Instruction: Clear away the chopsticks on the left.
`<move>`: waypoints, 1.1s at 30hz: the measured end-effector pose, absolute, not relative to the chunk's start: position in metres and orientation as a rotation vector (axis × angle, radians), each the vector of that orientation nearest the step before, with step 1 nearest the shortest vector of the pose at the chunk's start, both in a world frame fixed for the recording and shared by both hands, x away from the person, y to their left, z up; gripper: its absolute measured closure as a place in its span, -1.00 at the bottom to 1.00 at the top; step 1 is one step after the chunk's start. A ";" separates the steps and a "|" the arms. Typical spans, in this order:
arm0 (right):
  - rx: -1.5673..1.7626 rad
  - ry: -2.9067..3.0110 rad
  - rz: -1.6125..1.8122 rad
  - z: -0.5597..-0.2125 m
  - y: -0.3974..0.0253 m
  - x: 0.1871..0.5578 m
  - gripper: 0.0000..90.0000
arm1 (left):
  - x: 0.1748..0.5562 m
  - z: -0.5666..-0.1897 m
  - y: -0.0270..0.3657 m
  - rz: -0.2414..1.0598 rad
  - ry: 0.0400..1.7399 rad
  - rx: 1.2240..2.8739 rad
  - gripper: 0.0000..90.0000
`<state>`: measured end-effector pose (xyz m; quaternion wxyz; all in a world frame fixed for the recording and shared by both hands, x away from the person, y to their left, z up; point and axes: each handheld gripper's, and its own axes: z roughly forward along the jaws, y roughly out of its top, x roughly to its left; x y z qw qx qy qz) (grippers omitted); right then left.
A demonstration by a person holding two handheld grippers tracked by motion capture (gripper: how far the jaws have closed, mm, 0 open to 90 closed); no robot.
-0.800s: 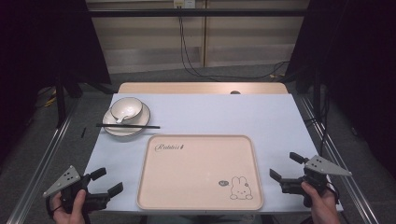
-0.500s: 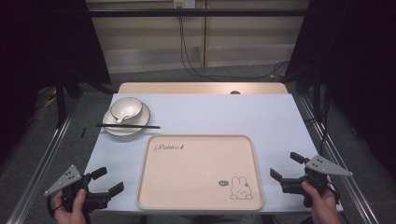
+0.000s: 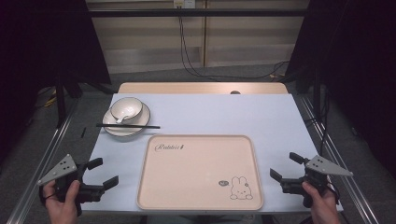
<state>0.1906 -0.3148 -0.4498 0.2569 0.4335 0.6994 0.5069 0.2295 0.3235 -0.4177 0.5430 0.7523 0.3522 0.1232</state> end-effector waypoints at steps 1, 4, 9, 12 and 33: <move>1.178 1.898 1.377 -0.450 -0.315 0.191 -0.98 | 0.233 -0.418 0.325 0.300 0.850 1.794 -0.93; 1.175 1.896 1.377 -0.450 -0.315 0.191 -0.98 | 0.244 -0.417 0.332 0.302 0.840 1.836 -0.93; 1.180 1.887 1.375 -0.450 -0.315 0.191 -0.98 | 0.264 -0.417 0.338 0.293 0.865 1.856 -0.93; 1.182 1.886 1.370 -0.450 -0.314 0.192 -0.98 | 0.276 -0.414 0.338 0.266 0.855 1.884 -0.92; 1.170 1.899 1.366 -0.450 -0.313 0.192 -0.98 | 0.360 -0.417 0.347 0.309 0.810 2.051 -0.73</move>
